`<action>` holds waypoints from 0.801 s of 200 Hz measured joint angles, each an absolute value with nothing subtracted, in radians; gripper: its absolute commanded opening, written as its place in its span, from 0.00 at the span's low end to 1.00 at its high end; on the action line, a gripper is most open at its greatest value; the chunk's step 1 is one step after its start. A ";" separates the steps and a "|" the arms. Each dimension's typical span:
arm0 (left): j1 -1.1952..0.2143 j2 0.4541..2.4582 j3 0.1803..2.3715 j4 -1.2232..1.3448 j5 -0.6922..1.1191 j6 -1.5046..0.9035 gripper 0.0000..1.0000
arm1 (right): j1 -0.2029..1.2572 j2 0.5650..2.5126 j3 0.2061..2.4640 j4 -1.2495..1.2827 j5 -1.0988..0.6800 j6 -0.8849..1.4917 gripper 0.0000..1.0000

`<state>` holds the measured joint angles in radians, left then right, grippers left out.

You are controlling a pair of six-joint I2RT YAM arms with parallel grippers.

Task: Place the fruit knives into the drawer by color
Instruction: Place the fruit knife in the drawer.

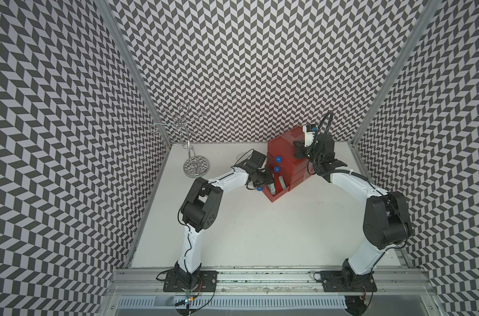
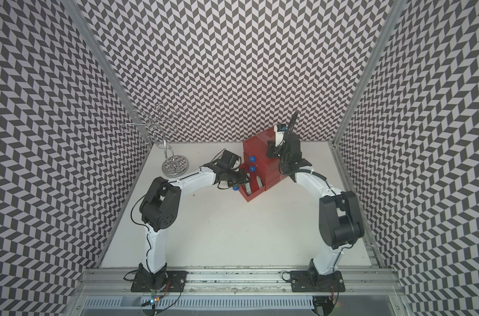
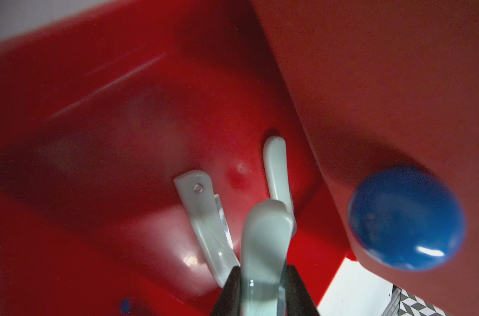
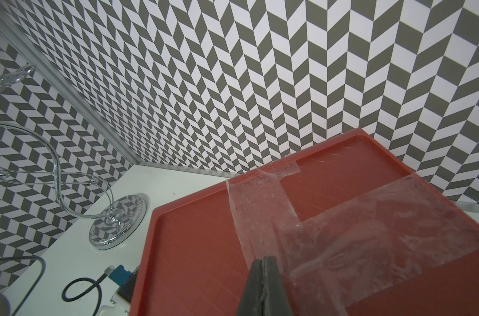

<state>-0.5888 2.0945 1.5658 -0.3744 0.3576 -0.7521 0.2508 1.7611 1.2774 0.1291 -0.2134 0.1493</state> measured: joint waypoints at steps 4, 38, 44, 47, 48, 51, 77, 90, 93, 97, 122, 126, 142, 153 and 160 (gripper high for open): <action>-0.589 2.095 1.566 -0.374 0.357 -0.752 0.27 | 0.251 1.761 1.277 0.129 -0.213 0.149 0.00; -0.589 2.096 1.573 -0.375 0.352 -0.750 0.34 | 0.251 1.761 1.277 0.129 -0.213 0.149 0.00; -0.589 2.096 1.574 -0.376 0.351 -0.748 0.36 | 0.251 1.761 1.277 0.129 -0.213 0.149 0.00; -0.589 2.096 1.575 -0.376 0.350 -0.751 0.36 | 0.251 1.761 1.277 0.129 -0.213 0.149 0.00; -0.589 2.096 1.575 -0.376 0.350 -0.749 0.36 | 0.251 1.761 1.277 0.129 -0.213 0.149 0.00; -0.589 2.096 1.575 -0.376 0.350 -0.747 0.37 | 0.251 1.761 1.277 0.129 -0.213 0.149 0.00; -0.590 2.097 1.587 -0.381 0.346 -0.746 0.38 | 0.251 1.761 1.277 0.129 -0.213 0.149 0.00; -0.590 2.097 1.593 -0.382 0.344 -0.746 0.38 | 0.251 1.761 1.277 0.129 -0.213 0.149 0.00; -0.590 2.097 1.594 -0.384 0.344 -0.746 0.39 | 0.251 1.761 1.277 0.129 -0.213 0.149 0.00; -0.590 2.097 1.597 -0.386 0.343 -0.746 0.39 | 0.251 1.761 1.277 0.129 -0.213 0.149 0.00; -0.590 2.094 1.605 -0.392 0.332 -0.745 0.38 | 0.251 1.761 1.277 0.129 -0.213 0.149 0.00; -0.590 2.094 1.605 -0.395 0.330 -0.745 0.38 | 0.251 1.761 1.277 0.129 -0.213 0.149 0.00; -0.590 2.079 1.601 -0.405 0.316 -0.744 0.37 | 0.251 1.761 1.277 0.129 -0.213 0.149 0.00; -0.590 2.050 1.578 -0.406 0.305 -0.741 0.34 | 0.251 1.761 1.277 0.129 -0.213 0.149 0.00; -0.590 2.017 1.555 -0.410 0.297 -0.739 0.31 | 0.251 1.761 1.277 0.129 -0.213 0.149 0.00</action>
